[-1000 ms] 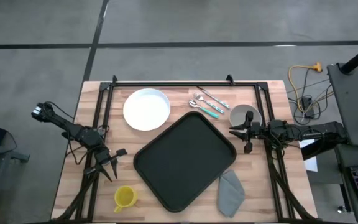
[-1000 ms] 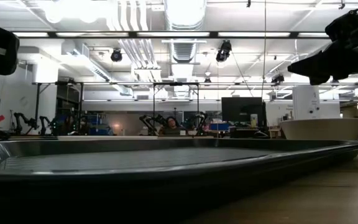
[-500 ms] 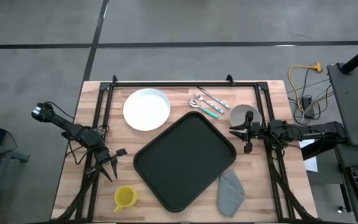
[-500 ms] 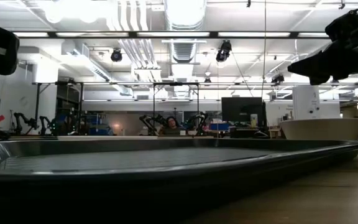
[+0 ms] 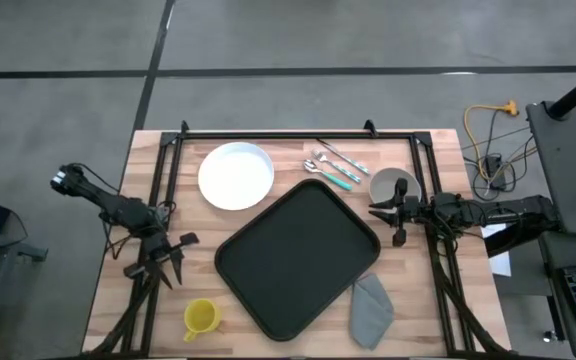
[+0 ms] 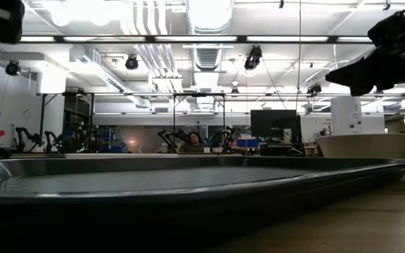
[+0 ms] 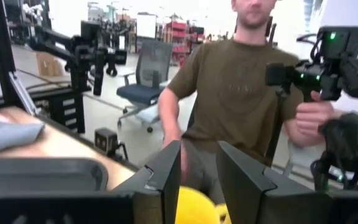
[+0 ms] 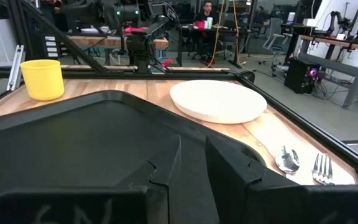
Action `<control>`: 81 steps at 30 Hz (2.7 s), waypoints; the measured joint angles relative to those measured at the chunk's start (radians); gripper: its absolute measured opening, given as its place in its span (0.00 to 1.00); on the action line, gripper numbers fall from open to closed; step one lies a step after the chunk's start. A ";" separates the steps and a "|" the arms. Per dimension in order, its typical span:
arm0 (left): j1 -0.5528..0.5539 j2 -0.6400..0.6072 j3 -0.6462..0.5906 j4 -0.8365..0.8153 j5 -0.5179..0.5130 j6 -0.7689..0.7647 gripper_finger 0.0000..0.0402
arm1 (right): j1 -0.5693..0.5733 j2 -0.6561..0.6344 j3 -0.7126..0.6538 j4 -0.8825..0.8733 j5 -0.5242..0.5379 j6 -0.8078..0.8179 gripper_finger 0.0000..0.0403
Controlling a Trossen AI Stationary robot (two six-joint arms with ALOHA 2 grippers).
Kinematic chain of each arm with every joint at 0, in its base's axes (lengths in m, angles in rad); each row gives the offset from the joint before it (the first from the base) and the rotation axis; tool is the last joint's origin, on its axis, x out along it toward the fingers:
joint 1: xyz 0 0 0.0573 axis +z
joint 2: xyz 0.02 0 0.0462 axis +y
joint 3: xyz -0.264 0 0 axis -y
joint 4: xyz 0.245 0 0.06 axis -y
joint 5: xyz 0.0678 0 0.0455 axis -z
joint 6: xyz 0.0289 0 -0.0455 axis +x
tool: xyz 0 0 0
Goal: Set up tray
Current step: Put the yellow cup on the black tray
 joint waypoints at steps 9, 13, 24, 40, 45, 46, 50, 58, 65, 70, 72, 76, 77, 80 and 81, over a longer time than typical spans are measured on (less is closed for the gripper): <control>0.000 0.013 0.126 -0.149 -0.001 -0.005 0.22 | 0.000 0.000 0.000 0.000 0.000 0.000 0.17; 0.000 0.055 0.165 -0.183 -0.011 -0.007 0.22 | 0.000 0.000 0.000 0.000 0.000 0.000 0.17; 0.000 0.266 0.390 -0.470 -0.311 0.008 0.22 | 0.000 0.000 0.000 0.000 0.000 0.001 0.17; -0.002 0.575 0.586 -0.591 -0.321 -0.129 0.22 | 0.000 0.000 0.000 0.000 0.000 0.000 0.17; -0.020 0.640 0.622 -0.591 -0.332 -0.183 0.22 | 0.000 0.000 0.000 0.000 0.000 0.000 0.17; -0.025 0.652 0.630 -0.608 -0.347 -0.203 0.22 | 0.000 0.000 0.000 0.000 0.000 0.001 0.17; -0.059 0.694 0.668 -0.676 -0.432 -0.277 0.22 | 0.000 0.000 0.000 0.000 0.000 0.001 0.17; -0.159 0.739 0.706 -0.699 -0.480 -0.364 0.22 | 0.000 0.000 0.000 0.000 0.000 0.000 0.17; -0.214 0.758 0.702 -0.779 -0.569 -0.556 0.22 | 0.000 0.000 0.000 0.000 0.000 0.000 0.17; -0.232 0.788 0.701 -0.788 -0.576 -0.594 0.22 | 0.000 0.000 0.000 0.000 0.000 0.000 0.17; -0.233 0.804 0.712 -0.821 -0.576 -0.627 0.22 | 0.000 0.000 0.000 0.000 0.000 0.001 0.17; -0.233 0.840 0.736 -0.869 -0.577 -0.668 0.22 | 0.000 0.000 0.000 0.000 0.000 0.000 0.17; -0.233 0.851 0.743 -0.876 -0.577 -0.669 0.22 | 0.000 0.000 0.000 0.000 0.000 0.001 0.17; -0.243 0.882 0.770 -0.892 -0.577 -0.669 0.22 | 0.000 0.000 0.000 0.000 0.000 0.000 0.17; -0.251 0.892 0.781 -0.897 -0.577 -0.669 0.22 | 0.000 0.000 0.000 0.000 0.000 0.001 0.17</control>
